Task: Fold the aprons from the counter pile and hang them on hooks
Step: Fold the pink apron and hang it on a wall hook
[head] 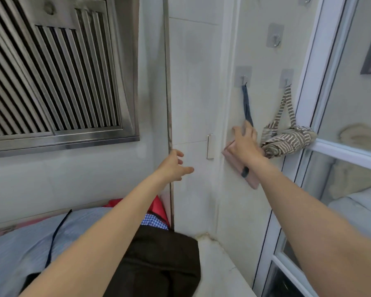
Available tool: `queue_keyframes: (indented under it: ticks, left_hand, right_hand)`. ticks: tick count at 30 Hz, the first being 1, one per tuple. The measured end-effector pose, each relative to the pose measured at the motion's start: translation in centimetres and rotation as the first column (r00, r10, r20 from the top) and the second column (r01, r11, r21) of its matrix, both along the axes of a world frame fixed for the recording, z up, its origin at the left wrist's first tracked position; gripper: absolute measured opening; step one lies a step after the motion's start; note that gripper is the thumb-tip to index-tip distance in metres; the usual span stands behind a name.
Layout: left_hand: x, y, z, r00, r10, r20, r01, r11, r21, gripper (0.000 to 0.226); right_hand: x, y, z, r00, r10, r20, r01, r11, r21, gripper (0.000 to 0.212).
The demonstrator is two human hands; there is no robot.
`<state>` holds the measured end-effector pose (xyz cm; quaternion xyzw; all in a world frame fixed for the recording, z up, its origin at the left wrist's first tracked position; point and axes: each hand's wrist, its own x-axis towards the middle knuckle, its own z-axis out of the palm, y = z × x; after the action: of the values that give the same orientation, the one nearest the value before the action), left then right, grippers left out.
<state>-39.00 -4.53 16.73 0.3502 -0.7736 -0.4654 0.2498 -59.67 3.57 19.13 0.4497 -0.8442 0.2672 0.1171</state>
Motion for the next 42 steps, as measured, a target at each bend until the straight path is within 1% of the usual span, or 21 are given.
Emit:
queue_keyframes:
  ticks: [3,5,7,9,12,15,17,18,21,23,25,26,27,29,31,32,33,37,39,41,42]
  left_hand:
    - [-0.6,0.6,-1.1,0.999,-0.024,-0.042,0.025,1.000,0.020,0.047]
    - [-1.8,0.8,-1.4,0.999,-0.047,-0.027,0.048,0.998,0.032,0.043]
    - [-3.3,1.3,-1.8,0.997,-0.073,-0.014,0.074,0.995,0.070,0.047]
    - [-5.5,2.1,-2.4,0.996,-0.089,-0.001,0.089,0.989,0.120,0.058]
    - [-9.5,3.2,-3.6,0.996,-0.093,-0.003,0.092,0.978,0.188,0.069]
    - [-12.3,3.1,-4.4,0.995,-0.059,-0.084,0.075,0.976,0.202,0.055]
    - [-13.7,3.1,-4.8,0.985,-0.054,-0.163,0.093,0.965,0.246,0.040]
    - [-14.3,3.1,-4.9,0.977,-0.048,-0.205,0.104,0.958,0.268,0.035]
    - [-15.7,3.2,-5.3,0.959,-0.040,-0.282,0.123,0.951,0.285,0.031]
    - [-15.9,3.1,-5.1,0.962,-0.038,-0.270,0.115,0.955,0.273,0.025]
    - [-15.7,3.0,-4.5,0.969,-0.024,-0.245,0.087,0.964,0.251,0.016]
    - [-15.4,2.8,-4.0,0.970,-0.030,-0.241,0.087,0.969,0.232,0.013]
    - [-15.0,2.6,-3.4,0.968,-0.050,-0.244,0.103,0.973,0.209,0.010]
    - [-14.2,2.3,-1.9,0.958,-0.105,-0.266,0.151,0.976,0.157,0.008]
    - [-13.3,2.2,-0.1,0.946,-0.145,-0.290,0.182,0.978,0.104,0.007]
    - [-12.9,2.1,1.1,0.940,-0.160,-0.300,0.189,0.979,0.070,0.006]
    - [-12.7,2.1,1.9,0.938,-0.168,-0.304,0.190,0.981,0.045,0.007]
    - [-11.3,2.0,5.6,0.937,-0.182,-0.298,0.164,0.983,-0.085,0.011]
    - [-10.8,1.9,6.6,0.937,-0.189,-0.295,0.158,0.980,-0.123,0.012]
    - [-10.3,1.5,7.2,0.939,-0.181,-0.293,0.145,0.979,-0.141,0.010]
    - [-9.9,1.3,7.5,0.939,-0.181,-0.294,0.146,0.980,-0.136,0.009]
  right_hand:
    - [-1.5,-0.2,0.1,0.993,0.116,-0.025,-0.117,0.992,-0.038,0.050]
    - [-2.3,0.4,0.0,0.983,0.159,-0.090,-0.165,0.984,-0.067,0.053]
    - [-2.9,1.2,-0.3,0.978,0.164,-0.130,-0.178,0.979,-0.104,0.053]
    - [-3.6,1.7,-0.7,0.976,0.183,-0.117,-0.200,0.967,-0.155,0.055]
    - [-5.0,2.2,-1.2,0.966,0.258,-0.021,-0.256,0.937,-0.236,0.062]
    - [-5.8,2.1,-2.0,0.952,0.274,0.138,-0.229,0.935,-0.272,0.065]
    - [-6.4,1.6,-3.1,0.944,0.242,0.223,-0.196,0.958,-0.211,0.055]
    - [-6.6,1.4,-3.6,0.944,0.236,0.229,-0.198,0.964,-0.177,0.046]
    - [-7.1,1.2,-4.5,0.918,0.292,0.268,-0.254,0.952,-0.168,0.029]
    - [-7.5,1.6,-4.4,0.850,0.363,0.382,-0.288,0.927,-0.240,0.028]
    - [-7.8,2.0,-3.5,0.740,0.411,0.533,-0.252,0.903,-0.348,0.044]
    - [-7.8,2.2,-2.8,0.693,0.436,0.575,-0.229,0.888,-0.398,0.047]
    - [-7.6,2.2,-1.7,0.670,0.461,0.582,-0.223,0.873,-0.435,0.042]
    - [-6.7,2.1,1.0,0.633,0.540,0.555,-0.266,0.825,-0.499,0.025]
    - [-5.6,1.8,4.2,0.527,0.632,0.568,-0.268,0.758,-0.594,0.008]
    - [-5.2,1.4,6.1,0.467,0.670,0.577,-0.244,0.725,-0.644,0.006]
    - [-5.1,1.2,7.6,0.434,0.687,0.583,-0.208,0.706,-0.677,0.011]
    - [-4.9,0.3,14.1,0.340,0.781,0.523,-0.130,0.590,-0.797,0.017]
    - [-5.4,0.3,16.4,0.302,0.823,0.482,0.006,0.504,-0.864,0.017]
    - [-6.1,0.7,17.8,0.266,0.872,0.410,0.212,0.362,-0.908,0.023]
    - [-6.5,1.1,18.1,0.301,0.869,0.392,0.307,0.301,-0.903,0.026]
